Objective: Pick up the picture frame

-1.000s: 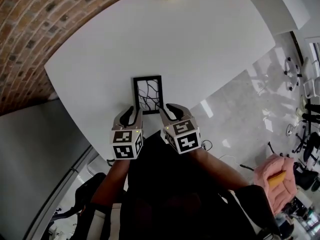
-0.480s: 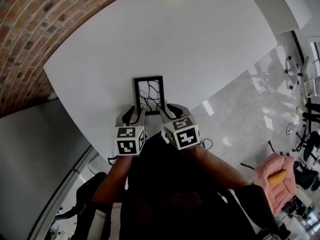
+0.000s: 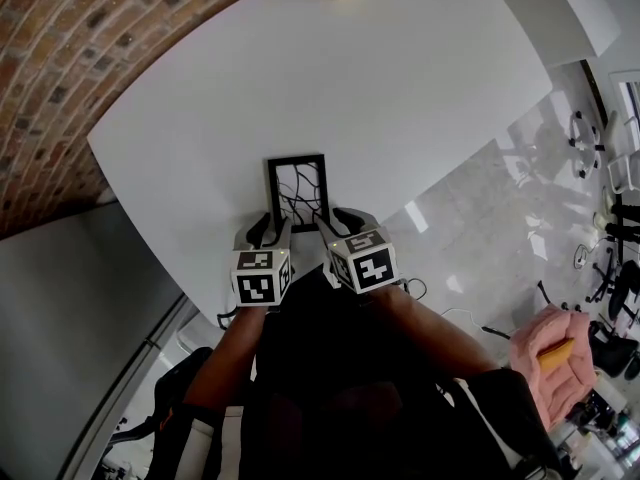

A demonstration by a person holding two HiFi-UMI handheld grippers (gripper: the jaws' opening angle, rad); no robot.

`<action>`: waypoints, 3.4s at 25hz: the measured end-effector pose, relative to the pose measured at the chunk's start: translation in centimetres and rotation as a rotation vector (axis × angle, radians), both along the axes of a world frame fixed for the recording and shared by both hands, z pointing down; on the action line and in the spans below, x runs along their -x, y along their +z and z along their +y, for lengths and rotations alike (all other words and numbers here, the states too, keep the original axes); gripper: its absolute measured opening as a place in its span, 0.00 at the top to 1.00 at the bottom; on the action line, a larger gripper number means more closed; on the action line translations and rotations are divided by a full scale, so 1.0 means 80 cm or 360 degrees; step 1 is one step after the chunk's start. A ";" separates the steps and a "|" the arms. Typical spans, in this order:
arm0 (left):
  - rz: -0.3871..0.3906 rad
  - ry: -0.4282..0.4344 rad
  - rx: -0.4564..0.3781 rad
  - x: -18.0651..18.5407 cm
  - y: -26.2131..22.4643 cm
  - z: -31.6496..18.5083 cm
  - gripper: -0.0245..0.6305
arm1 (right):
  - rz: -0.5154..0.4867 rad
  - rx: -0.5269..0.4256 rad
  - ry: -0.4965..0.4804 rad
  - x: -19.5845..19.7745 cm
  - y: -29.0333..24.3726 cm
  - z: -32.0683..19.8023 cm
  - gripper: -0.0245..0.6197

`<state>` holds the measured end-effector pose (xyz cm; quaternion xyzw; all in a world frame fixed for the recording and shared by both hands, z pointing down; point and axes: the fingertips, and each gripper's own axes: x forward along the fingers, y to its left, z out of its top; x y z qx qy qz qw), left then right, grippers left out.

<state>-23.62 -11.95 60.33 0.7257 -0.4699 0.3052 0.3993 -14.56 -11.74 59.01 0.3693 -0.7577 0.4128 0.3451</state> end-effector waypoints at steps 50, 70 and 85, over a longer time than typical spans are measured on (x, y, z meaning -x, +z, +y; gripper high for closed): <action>0.0104 -0.0046 -0.0536 -0.096 -0.135 0.028 0.84 | 0.0001 -0.0537 0.0213 -0.097 -0.125 0.031 0.84; 0.0105 0.0144 -0.1028 -0.326 -0.327 0.142 0.84 | -0.0054 -0.0989 0.0515 -0.331 -0.302 0.158 0.85; 0.0136 0.0263 -0.1122 -0.354 -0.342 0.158 0.84 | -0.0028 -0.1115 0.0621 -0.357 -0.320 0.182 0.85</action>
